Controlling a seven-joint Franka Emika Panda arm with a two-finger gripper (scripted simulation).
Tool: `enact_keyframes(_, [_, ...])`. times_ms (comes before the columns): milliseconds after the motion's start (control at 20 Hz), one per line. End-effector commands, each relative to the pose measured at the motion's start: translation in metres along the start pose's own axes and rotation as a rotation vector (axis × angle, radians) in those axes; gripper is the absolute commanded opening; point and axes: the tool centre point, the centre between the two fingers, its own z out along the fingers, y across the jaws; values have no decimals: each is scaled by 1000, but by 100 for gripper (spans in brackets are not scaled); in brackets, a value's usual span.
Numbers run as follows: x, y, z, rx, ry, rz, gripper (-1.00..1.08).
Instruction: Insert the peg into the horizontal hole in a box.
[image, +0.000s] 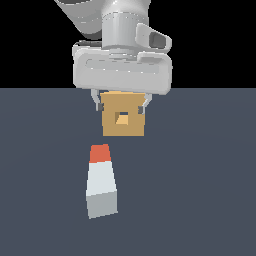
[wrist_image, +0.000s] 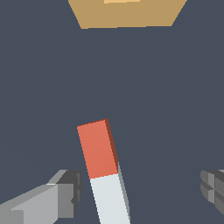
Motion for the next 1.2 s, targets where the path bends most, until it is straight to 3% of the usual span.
enact_keyframes(0, [0, 0, 0, 0, 0, 0, 100])
enact_keyframes(500, [-17, -7, 13, -13, 1, -40, 100])
enact_keyframes(1150, [-77, -23, 60, -58, 4, -182, 100])
